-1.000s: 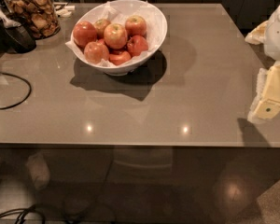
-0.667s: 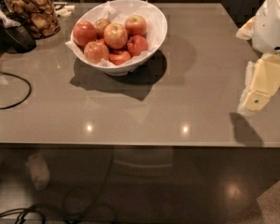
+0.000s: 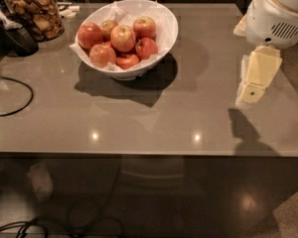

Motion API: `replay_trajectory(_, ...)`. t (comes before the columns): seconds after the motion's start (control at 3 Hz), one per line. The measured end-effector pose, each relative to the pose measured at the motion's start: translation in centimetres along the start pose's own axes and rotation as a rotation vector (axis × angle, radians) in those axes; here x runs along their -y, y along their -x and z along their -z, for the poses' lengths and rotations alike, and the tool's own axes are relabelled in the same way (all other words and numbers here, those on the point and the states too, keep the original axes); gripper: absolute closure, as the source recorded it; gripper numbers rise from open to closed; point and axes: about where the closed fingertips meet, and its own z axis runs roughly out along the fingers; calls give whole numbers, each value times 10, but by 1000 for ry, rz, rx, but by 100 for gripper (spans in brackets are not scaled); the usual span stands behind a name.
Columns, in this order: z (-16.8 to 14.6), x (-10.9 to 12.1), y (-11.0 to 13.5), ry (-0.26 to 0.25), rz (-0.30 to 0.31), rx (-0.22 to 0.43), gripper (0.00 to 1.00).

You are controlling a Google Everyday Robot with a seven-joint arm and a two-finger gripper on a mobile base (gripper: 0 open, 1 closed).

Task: Pick apple from white bowl

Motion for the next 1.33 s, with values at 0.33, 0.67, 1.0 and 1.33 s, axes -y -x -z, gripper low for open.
replay_trajectory(0.33, 1, 7, 16, -3, -49, 15, 0)
replay_trajectory(0.67, 2, 27, 43, 3, -116, 19, 0)
replay_trajectory(1.0, -1, 44, 66, 8, -158, 16, 0)
replay_trajectory(1.33, -1, 50, 73, -11, -156, 36, 0)
